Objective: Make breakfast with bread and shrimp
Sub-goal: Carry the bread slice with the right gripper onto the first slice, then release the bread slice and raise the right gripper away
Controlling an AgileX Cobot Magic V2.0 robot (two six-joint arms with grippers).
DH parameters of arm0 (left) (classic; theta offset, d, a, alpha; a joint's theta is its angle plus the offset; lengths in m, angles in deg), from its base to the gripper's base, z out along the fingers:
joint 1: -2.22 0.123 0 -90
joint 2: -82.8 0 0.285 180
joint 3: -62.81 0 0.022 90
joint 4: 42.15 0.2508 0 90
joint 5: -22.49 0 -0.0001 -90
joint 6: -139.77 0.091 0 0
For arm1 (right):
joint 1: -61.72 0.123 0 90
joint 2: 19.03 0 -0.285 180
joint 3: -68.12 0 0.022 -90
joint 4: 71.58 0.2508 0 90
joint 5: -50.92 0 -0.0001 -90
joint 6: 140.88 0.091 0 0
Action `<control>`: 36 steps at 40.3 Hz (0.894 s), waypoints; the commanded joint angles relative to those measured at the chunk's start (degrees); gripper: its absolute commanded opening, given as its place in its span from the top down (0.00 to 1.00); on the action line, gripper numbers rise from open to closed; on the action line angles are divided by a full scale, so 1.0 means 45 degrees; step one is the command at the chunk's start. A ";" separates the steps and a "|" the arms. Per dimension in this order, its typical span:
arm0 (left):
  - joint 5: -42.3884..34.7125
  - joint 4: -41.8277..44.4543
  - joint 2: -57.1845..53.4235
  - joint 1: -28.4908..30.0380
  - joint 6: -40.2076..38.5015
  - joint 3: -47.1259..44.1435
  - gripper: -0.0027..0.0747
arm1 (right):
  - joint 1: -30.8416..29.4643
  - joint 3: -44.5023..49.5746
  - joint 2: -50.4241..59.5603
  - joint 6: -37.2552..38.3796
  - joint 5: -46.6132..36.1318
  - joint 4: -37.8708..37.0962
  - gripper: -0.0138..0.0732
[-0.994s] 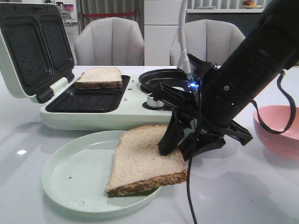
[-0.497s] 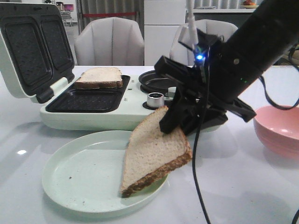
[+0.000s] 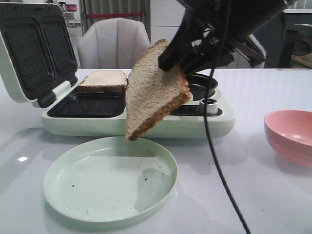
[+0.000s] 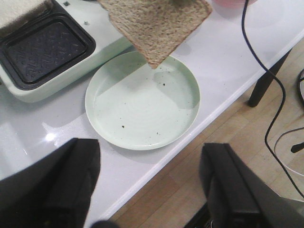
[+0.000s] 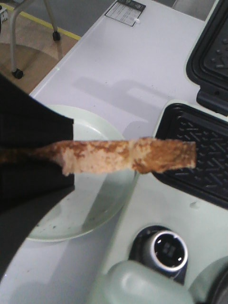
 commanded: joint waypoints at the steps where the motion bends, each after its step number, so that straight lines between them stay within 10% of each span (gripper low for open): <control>1: -0.0934 0.0033 0.0060 -0.0082 -0.0031 0.0390 0.32 | 0.0353 -0.1365 -0.0263 -0.0277 -0.0493 0.0735 0.80; 26: -0.0934 0.0010 0.0060 -0.0082 -0.0031 0.0390 0.32 | 0.0901 -0.8442 -0.6433 -0.0277 -0.0823 0.2624 0.78; 36: -0.0934 0.0010 0.0060 -0.0082 -0.0031 0.0390 0.32 | 0.0889 -0.8722 -0.6917 -0.0277 -0.0656 0.2628 0.31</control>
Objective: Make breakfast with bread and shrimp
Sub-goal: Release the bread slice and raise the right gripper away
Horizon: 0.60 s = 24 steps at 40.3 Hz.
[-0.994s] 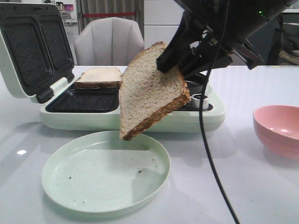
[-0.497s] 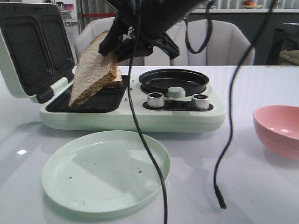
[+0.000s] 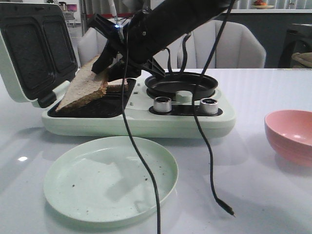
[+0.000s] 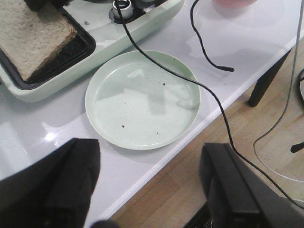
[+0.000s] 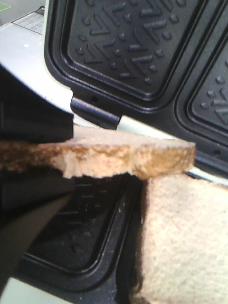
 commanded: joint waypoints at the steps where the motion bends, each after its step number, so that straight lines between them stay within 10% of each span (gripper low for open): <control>1: -0.0934 0.0010 0.0060 -0.0082 -0.0031 0.0390 0.32 | -0.0028 -0.0495 0.0842 -0.0212 -0.0032 0.0519 0.27; 24: -0.0934 0.0035 0.0060 -0.0082 -0.0031 0.0390 0.32 | -0.0910 -0.0495 0.2682 0.1060 0.3242 -0.4413 0.25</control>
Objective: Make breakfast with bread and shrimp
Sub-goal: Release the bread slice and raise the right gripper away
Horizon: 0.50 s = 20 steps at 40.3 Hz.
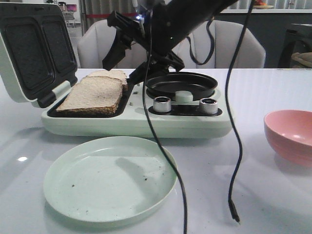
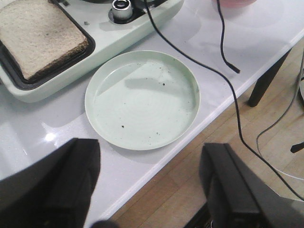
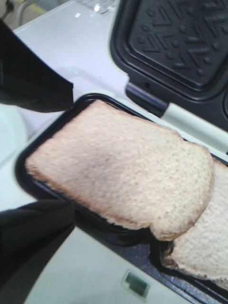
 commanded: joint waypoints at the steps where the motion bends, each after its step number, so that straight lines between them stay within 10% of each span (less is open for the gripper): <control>1: -0.0934 0.0035 0.0060 -0.0082 -0.0031 0.0390 0.32 | -0.0063 -0.0475 0.1777 0.0997 0.0473 -0.1504 0.25; 20: -0.0934 0.0035 0.0060 -0.0082 -0.0031 0.0390 0.32 | 0.0156 0.3368 0.7446 0.5706 0.1990 -1.0191 0.36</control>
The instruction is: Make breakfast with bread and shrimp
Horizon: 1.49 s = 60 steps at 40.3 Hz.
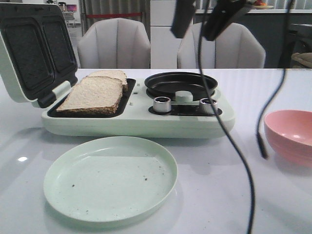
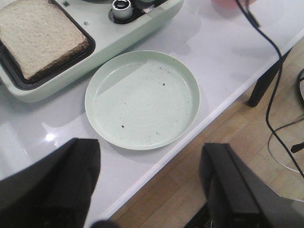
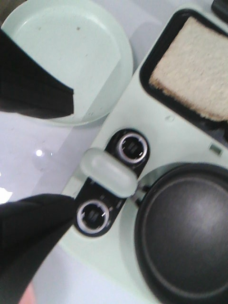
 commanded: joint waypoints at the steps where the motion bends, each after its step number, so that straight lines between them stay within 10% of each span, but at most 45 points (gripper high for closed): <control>1: -0.0934 0.0035 0.0060 -0.0082 -0.0031 0.0390 0.32 | 0.0004 0.0949 0.1998 0.0428 -0.0535 -0.0946 0.37; 30: -0.0934 0.0012 0.0060 -0.0082 -0.0031 0.0390 0.32 | 0.0004 0.8259 1.0249 0.0428 -0.0811 -0.1131 0.42; 60: -0.0908 0.0142 0.0723 -0.0082 -0.0031 0.0439 0.32 | 0.0004 0.8903 1.1430 0.0417 -0.0916 -0.1131 0.42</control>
